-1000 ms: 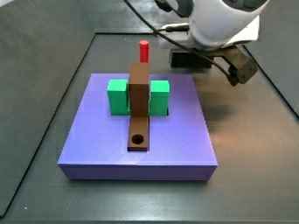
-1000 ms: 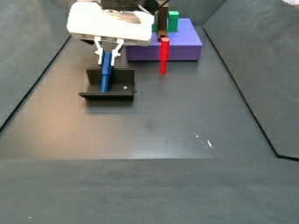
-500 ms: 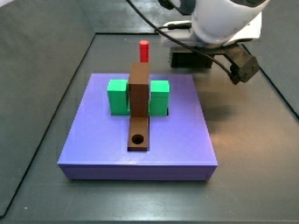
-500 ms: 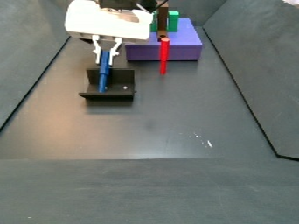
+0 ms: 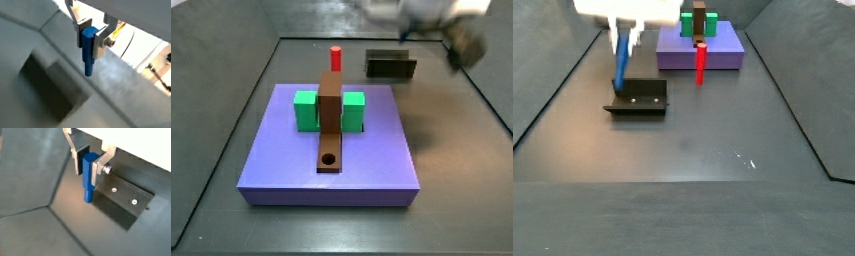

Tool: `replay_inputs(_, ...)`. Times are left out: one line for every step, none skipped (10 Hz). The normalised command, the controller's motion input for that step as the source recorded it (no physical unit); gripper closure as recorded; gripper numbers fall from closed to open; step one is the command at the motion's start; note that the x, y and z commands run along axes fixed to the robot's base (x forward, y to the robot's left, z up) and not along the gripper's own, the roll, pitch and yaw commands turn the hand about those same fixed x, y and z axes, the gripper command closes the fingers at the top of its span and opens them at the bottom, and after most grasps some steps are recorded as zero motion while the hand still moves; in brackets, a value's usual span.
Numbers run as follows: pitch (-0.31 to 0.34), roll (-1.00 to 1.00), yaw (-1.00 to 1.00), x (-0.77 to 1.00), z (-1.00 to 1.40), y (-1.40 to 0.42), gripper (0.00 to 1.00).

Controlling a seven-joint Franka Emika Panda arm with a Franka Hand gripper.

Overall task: Pick up the blue object. Move up. Place the blue object on the fixture. Regrasp the blue object. Move to above the board. Insert the blue object.
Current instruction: Move to above the board.

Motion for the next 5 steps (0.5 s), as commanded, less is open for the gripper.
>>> replay_inputs(0.044, -0.02, 0.01, -0.05, 1.4, -0.01, 1.0)
replay_inputs(0.062, 0.01, 0.02, -0.03, 1.4, -0.02, 1.0)
replay_inputs(0.07, 0.0, 0.02, -0.03, 1.4, -0.05, 1.0)
replay_inputs(0.06, -0.01, 0.02, -0.03, 1.4, -0.03, 1.0)
replay_inputs(0.056, -0.01, 0.03, -0.01, 0.89, -0.02, 1.0)
